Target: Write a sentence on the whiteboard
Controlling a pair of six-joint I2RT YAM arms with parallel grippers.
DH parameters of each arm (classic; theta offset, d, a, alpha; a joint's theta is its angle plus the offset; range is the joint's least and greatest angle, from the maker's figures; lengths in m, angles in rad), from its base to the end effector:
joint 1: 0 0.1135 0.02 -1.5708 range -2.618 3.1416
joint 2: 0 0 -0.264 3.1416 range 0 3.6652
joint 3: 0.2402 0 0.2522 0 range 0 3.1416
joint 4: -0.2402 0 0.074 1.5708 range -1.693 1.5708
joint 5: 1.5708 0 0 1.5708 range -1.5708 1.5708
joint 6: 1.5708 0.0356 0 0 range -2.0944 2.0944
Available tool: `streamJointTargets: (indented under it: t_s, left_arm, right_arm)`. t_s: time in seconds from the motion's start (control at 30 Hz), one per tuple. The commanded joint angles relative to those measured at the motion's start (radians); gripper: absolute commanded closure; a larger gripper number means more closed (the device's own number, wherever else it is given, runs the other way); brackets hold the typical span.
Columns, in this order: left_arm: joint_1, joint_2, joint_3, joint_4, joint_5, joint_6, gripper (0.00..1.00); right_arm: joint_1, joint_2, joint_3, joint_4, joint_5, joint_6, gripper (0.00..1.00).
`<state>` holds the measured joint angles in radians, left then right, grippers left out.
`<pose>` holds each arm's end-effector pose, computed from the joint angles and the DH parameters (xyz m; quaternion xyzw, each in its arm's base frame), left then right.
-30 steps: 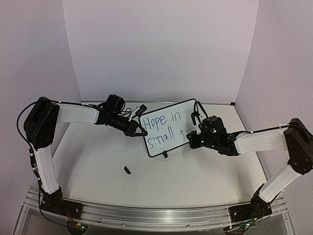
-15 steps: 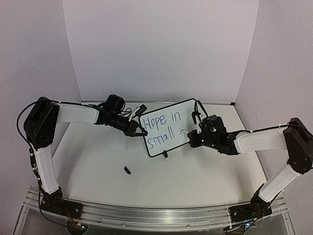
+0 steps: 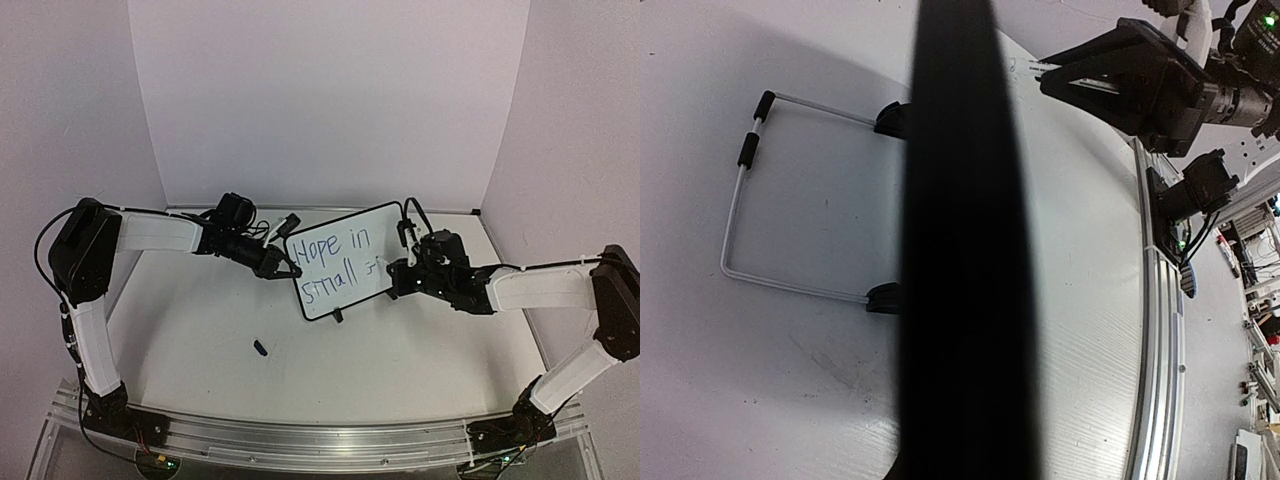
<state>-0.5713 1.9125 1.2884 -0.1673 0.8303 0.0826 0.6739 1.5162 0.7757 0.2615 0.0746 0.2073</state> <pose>0.3317 -0.2445 0.1981 0.4170 0.7524 -0.4461 0.2471 0.2549 0.2002 0.2057 -0.1786 0.8354 0.1924 0.4829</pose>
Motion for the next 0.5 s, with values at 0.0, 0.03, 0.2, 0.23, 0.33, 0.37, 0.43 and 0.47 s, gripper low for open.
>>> streamJointTargets:
  t_s: [0.0, 0.03, 0.2, 0.23, 0.33, 0.37, 0.43, 0.47]
  left_arm:
    - [-0.024, 0.011, 0.026, -0.041, 0.008, 0.013, 1.0]
    - [-0.024, 0.01, 0.026, -0.041, 0.008, 0.013, 1.0]
    - [-0.024, 0.012, 0.026, -0.043, 0.008, 0.013, 1.0]
    - [-0.024, 0.01, 0.026, -0.042, 0.008, 0.015, 1.0]
    - [-0.024, 0.01, 0.026, -0.043, 0.008, 0.015, 1.0]
    - [-0.024, 0.01, 0.026, -0.043, 0.008, 0.016, 1.0]
    - [-0.024, 0.01, 0.026, -0.044, 0.008, 0.014, 1.0]
    - [-0.024, 0.01, 0.026, -0.043, 0.008, 0.014, 1.0]
  right_arm:
    - [-0.005, -0.041, 0.012, 0.016, -0.012, -0.023, 1.0]
    - [-0.005, -0.035, 0.019, 0.016, -0.013, -0.026, 1.0]
    - [-0.005, 0.006, 0.048, 0.017, -0.035, -0.032, 1.0]
    - [-0.005, 0.015, 0.053, 0.019, -0.039, -0.032, 1.0]
    - [-0.005, 0.029, 0.059, 0.021, -0.038, -0.032, 1.0]
    - [-0.005, 0.032, 0.059, 0.021, -0.035, -0.032, 1.0]
    - [-0.004, 0.038, 0.059, 0.021, -0.034, -0.032, 1.0]
    - [-0.005, 0.042, 0.055, 0.021, -0.032, -0.03, 1.0]
